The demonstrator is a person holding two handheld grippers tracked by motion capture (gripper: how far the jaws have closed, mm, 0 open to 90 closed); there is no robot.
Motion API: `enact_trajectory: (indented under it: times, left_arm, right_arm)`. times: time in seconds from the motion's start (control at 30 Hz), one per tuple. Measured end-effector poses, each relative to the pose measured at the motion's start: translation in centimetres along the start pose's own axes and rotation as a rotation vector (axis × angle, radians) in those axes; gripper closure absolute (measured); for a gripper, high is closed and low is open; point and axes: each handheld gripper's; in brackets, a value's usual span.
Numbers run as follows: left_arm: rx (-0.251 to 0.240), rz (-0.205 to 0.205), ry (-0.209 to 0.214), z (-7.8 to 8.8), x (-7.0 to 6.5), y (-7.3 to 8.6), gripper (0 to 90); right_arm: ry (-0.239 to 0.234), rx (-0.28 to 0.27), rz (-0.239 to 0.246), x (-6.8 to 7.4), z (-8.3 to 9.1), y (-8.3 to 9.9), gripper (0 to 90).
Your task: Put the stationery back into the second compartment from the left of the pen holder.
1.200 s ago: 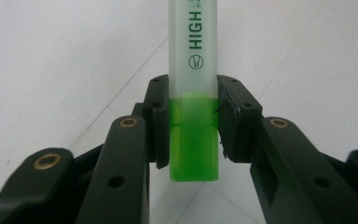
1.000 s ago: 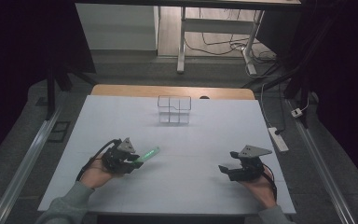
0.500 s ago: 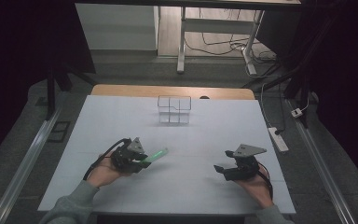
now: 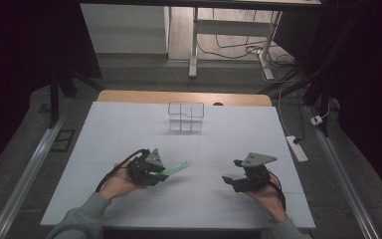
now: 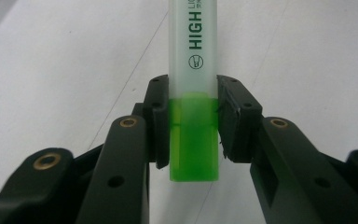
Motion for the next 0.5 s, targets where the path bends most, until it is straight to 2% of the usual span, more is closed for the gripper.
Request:
enact_trajectory:
  times: [0.5]
  left_arm:
    - [0.013,-0.081,0.032,-1.1,-0.5,-1.5,66.6]
  right_arm:
    - [-0.015,0.004,0.029,0.6,-0.5,-0.9,22.4]
Point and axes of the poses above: each handheld gripper's, and its own axes: z roughly backward along the jaws, y roughly out of its underside, x roughly to its left, and after that the axes turned 2 degrees about x, right-handed
